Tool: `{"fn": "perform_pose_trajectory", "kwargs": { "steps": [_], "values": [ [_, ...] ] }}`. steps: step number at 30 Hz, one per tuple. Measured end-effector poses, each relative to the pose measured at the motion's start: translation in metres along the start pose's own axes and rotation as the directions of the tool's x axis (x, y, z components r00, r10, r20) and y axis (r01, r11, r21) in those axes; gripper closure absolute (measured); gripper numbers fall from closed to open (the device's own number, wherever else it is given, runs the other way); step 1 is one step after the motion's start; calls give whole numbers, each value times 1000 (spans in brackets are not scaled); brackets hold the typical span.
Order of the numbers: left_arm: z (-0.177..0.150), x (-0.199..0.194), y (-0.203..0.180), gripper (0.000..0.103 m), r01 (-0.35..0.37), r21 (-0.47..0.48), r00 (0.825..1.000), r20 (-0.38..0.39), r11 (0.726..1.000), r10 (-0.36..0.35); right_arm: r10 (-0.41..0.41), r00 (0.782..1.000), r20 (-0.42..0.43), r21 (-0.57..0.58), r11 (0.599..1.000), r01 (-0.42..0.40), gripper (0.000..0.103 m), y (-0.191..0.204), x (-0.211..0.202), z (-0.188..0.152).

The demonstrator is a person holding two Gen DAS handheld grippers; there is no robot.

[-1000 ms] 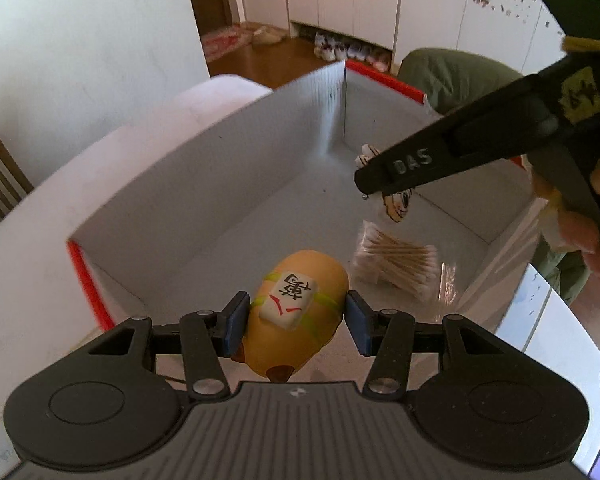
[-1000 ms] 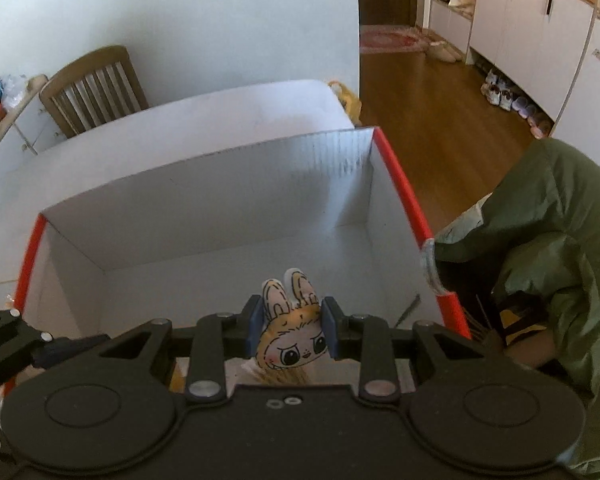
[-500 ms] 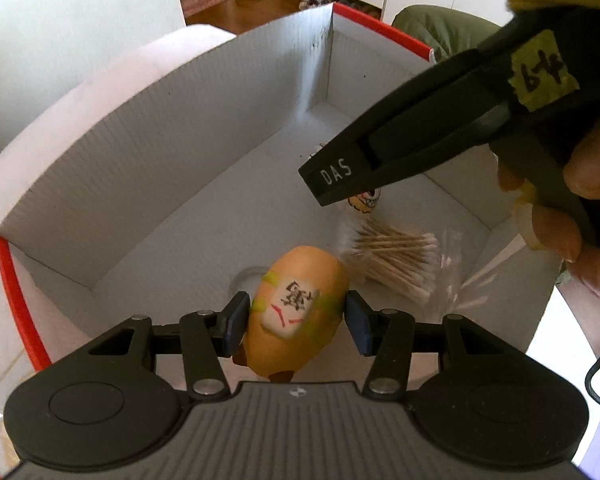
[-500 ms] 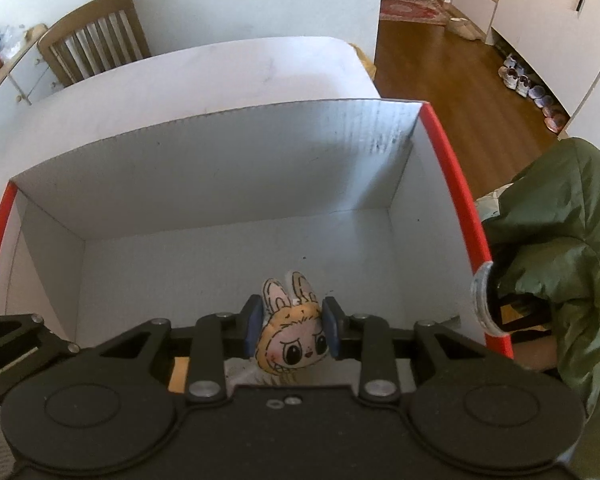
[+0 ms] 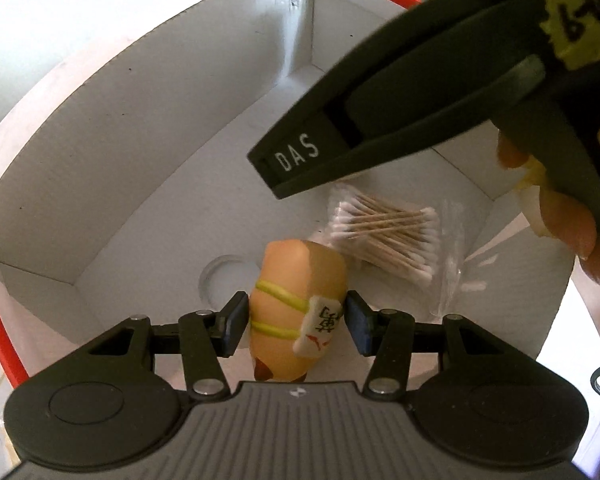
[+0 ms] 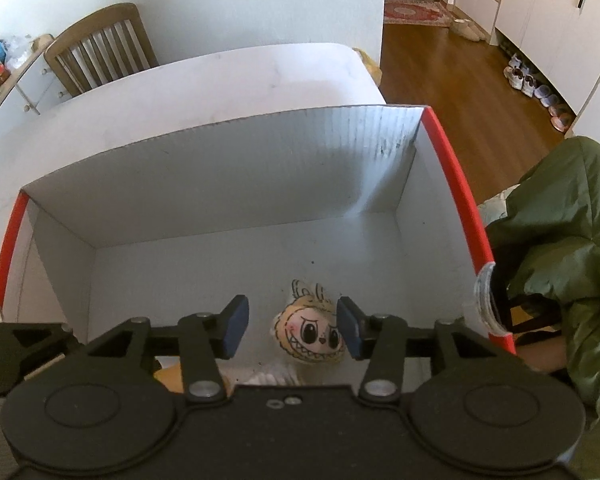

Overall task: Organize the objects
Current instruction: 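Open both tools to release the yellow toy and bunny plush in the box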

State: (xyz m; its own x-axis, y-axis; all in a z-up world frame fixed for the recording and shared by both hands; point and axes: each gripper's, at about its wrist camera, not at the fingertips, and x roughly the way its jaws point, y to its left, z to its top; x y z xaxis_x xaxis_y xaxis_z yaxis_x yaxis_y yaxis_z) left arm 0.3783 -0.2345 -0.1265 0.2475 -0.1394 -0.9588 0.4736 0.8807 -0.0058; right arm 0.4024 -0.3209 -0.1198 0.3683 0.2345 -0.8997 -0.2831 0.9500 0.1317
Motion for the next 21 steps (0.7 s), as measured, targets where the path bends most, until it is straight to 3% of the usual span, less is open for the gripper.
{"fn": "perform_pose_trajectory", "kwargs": {
  "steps": [5,11,21],
  "values": [
    [-4,-9,3,39,7,-30,999,37,1000,-6,11,1000,19,3,1000,-11,50,1,-11,-4],
    [-14,-29,11,38,-1,-96,995,99,995,10,36,998,53,-11,999,-35,49,7,-32,-10],
    [-35,-72,16,38,9,-136,974,227,991,22,56,992,114,-44,998,-52,49,21,-65,-19]
  ]
}}
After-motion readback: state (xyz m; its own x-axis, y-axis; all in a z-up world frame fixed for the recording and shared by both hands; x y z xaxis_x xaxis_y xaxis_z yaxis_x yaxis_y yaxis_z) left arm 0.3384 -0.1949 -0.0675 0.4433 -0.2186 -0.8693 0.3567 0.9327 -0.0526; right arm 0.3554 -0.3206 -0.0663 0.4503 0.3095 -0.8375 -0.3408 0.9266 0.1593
